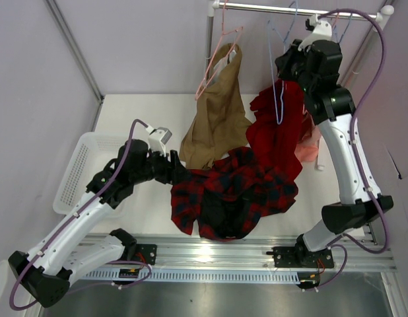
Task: Place the skirt on the hanger
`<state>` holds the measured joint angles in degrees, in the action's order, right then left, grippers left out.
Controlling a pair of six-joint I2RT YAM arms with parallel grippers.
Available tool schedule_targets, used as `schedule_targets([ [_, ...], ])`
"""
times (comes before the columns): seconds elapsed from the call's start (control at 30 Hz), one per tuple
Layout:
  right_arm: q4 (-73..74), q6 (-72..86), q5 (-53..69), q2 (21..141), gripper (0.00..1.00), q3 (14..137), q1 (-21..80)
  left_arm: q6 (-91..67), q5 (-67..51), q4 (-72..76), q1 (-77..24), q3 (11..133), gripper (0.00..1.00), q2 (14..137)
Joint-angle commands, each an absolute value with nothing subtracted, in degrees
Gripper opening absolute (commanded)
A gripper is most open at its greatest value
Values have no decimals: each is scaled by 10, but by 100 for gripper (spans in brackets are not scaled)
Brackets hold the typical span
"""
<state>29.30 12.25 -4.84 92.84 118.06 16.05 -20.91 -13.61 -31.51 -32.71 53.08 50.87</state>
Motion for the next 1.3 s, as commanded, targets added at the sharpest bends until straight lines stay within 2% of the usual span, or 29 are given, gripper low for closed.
schedule_targets([
  [0.0,301,151,16,854,0,1123,155,-198,-133,-321,-324,555,61,504],
  [0.27,358,230,202,667,0,926,165,-210,-146,-334,-325,521,53,487],
  [0.47,379,279,269,553,0,754,238,-231,-159,-321,-337,477,47,481],
  [0.63,428,295,295,487,0,718,276,-230,-142,-317,-374,464,44,477],
  [0.67,448,296,304,480,0,715,281,-232,-137,-318,-380,464,40,479],
  [0.8,491,294,339,453,0,704,286,-244,-119,-323,-401,455,35,479],
  [1.27,623,276,424,403,0,671,287,-243,-88,-317,-403,471,34,508],
])
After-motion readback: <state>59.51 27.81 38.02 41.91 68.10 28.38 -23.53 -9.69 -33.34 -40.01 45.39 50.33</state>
